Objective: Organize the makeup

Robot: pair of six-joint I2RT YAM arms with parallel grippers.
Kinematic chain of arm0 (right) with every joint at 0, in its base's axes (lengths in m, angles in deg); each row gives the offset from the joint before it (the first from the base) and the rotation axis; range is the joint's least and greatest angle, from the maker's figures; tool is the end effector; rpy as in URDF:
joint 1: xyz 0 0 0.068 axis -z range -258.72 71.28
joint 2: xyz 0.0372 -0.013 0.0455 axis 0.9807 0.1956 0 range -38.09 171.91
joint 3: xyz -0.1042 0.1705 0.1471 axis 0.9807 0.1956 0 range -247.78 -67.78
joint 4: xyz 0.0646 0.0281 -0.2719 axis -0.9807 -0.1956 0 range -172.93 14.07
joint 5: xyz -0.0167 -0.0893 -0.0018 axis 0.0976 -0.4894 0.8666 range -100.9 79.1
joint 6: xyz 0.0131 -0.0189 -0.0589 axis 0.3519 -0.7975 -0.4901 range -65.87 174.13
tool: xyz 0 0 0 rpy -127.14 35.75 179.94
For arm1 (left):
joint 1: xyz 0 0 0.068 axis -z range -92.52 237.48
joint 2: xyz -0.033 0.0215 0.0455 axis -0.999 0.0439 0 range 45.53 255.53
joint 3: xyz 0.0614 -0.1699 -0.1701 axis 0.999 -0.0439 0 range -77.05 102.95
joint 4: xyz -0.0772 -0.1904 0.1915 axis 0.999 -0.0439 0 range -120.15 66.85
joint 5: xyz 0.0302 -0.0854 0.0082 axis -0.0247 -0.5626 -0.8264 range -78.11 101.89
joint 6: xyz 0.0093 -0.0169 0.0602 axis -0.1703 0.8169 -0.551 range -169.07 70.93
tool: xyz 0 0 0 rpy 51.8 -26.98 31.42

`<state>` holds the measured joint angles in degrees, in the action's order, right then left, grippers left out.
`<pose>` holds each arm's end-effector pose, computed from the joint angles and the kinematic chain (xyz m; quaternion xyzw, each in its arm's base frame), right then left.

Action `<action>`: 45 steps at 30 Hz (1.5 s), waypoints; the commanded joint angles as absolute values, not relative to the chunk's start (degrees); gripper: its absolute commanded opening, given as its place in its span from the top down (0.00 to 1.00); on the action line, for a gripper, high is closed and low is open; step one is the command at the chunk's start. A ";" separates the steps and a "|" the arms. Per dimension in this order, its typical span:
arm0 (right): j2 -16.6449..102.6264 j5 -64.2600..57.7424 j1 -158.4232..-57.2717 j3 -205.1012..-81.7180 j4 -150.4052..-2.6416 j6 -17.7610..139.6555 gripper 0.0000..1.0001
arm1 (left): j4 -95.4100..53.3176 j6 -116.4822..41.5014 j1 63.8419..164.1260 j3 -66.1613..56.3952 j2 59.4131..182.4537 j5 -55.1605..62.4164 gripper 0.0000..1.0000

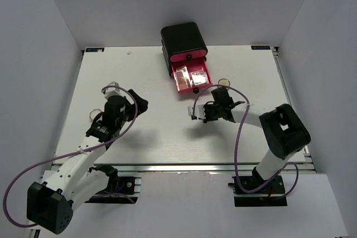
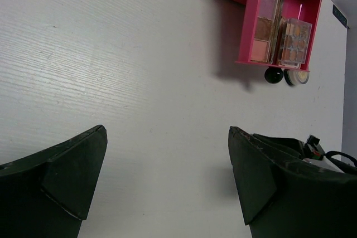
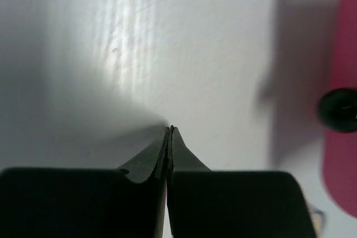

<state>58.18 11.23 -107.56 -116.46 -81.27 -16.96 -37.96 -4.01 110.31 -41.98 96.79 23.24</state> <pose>0.2901 0.1807 0.0999 -0.7517 0.5518 0.0573 0.3566 0.2313 -0.0871 0.2204 -0.2148 0.8405 -0.2022 0.4545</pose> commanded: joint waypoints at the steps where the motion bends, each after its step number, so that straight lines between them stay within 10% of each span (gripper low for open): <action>1: 55.50 3.61 -110.09 -112.00 -52.76 -12.05 1.00 | -37.65 -4.07 110.16 -41.90 95.98 23.49 0.02; 14: 72.03 -9.66 -112.47 -117.78 -31.82 -14.59 1.00 | -39.23 -3.81 110.16 -42.25 94.66 24.46 0.02; 22: 73.09 -10.55 -112.38 -118.40 -23.99 -17.76 0.36 | -39.50 -2.93 110.07 -43.83 93.08 24.99 0.02; 38: 83.10 -12.29 -112.38 -137.90 -40.50 -21.80 0.62 | -39.58 -3.28 110.07 -43.21 94.04 24.98 0.02; 43: 87.50 -13.71 -112.30 -144.41 -41.39 -22.24 0.55 | -40.02 -3.28 110.07 -43.13 93.78 25.25 0.02; 45: 88.73 -14.32 -112.29 -146.60 -41.30 -22.33 0.31 | -40.20 -3.28 109.99 -43.21 93.87 25.25 0.02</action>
<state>87.77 -12.75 -112.33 -141.71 -44.14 -21.04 -39.79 -3.31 110.31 -43.49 94.50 24.58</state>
